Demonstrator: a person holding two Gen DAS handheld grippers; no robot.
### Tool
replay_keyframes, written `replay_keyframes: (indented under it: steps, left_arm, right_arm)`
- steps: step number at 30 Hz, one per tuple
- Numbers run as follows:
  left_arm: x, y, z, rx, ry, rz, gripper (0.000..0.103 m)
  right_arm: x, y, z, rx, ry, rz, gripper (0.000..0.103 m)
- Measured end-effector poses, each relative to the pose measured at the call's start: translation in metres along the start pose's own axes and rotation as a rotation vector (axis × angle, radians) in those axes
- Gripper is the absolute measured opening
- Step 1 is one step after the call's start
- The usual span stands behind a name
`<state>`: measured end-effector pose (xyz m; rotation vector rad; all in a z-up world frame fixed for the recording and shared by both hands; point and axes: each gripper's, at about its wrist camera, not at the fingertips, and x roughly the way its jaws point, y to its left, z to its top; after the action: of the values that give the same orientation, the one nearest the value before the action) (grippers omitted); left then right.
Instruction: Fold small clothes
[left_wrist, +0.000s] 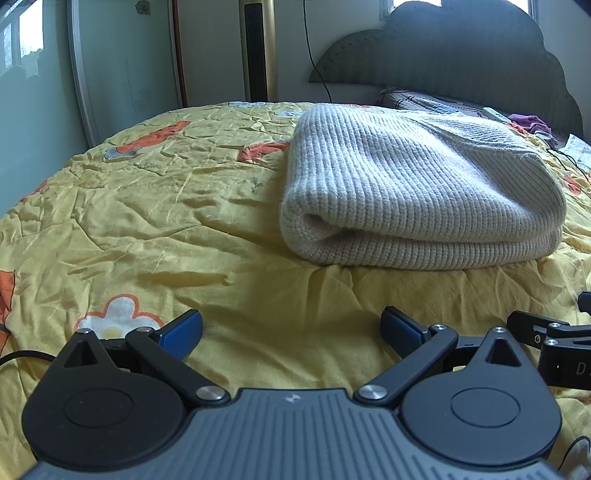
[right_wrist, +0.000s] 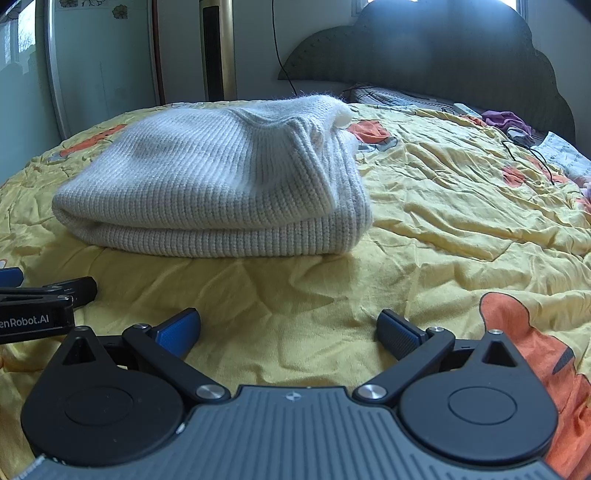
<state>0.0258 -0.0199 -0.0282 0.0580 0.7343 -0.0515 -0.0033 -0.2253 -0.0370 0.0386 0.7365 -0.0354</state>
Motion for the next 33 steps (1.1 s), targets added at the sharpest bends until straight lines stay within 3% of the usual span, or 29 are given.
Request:
replay_keyframes:
  steps: [33]
  left_arm:
    - [0.0019, 0.0019, 0.0004, 0.009, 0.004, -0.018, 0.103]
  right_arm:
    - [0.0011, 0.0049, -0.0001, 0.025, -0.004, -0.041, 0.103]
